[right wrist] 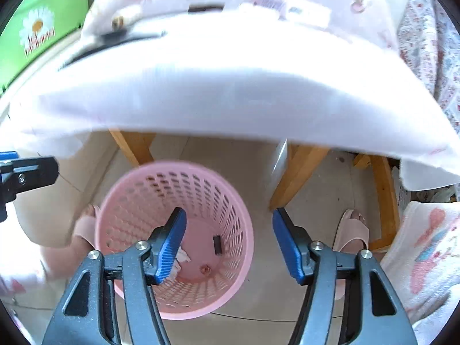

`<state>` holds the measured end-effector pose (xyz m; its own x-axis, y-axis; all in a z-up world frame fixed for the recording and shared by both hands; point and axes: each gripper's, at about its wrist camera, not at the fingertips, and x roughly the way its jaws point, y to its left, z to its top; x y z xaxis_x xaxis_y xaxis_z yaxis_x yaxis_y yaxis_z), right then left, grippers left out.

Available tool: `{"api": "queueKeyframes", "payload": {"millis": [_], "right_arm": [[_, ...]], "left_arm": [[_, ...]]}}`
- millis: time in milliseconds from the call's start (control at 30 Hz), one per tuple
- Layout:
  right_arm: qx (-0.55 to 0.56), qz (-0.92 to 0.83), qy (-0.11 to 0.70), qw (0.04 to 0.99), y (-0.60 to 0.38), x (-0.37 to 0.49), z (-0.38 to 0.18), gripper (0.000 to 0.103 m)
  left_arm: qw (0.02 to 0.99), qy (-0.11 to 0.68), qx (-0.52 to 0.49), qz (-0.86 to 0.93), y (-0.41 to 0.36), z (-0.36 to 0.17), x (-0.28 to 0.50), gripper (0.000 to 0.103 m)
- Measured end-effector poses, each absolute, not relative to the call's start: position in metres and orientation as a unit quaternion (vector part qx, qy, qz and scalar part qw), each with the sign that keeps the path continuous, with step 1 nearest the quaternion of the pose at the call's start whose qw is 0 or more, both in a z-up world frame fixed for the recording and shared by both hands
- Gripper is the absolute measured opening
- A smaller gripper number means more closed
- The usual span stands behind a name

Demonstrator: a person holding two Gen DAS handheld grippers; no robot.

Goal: Collect trash
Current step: 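Raise both open tools from the basket back over the sheet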

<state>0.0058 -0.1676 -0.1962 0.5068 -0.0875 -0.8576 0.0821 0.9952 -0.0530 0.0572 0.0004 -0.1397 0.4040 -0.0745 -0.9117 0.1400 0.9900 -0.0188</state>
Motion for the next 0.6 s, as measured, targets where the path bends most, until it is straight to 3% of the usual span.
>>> {"api": "queueKeyframes", "payload": {"millis": [67,200,433,533,600], "right_arm": [[-0.003,-0.055,0.475,0.878,-0.173,0.005,-0.182,0.073],[0.008,-0.063,0.459,0.886,-0.181,0.002,-0.162,0.073],[0.052,-0.069,0.441,0.893,-0.195,-0.012,-0.136,0.074],[0.080,-0.058,0.421,0.901,-0.203,-0.020,-0.120,0.076],[0.099,-0.051,0.397,0.911,-0.209,-0.028,-0.111,0.079]], "left_arm": [[0.859,0.506,-0.005,-0.075,0.005,-0.123,0.054,0.085],[0.900,0.433,-0.008,-0.054,0.007,-0.100,0.043,0.092],[0.909,0.414,-0.010,-0.051,0.012,-0.089,0.038,0.092],[0.917,0.396,-0.002,-0.041,0.009,-0.081,0.031,0.101],[0.927,0.373,-0.010,-0.028,0.013,-0.073,0.029,0.102]]}}
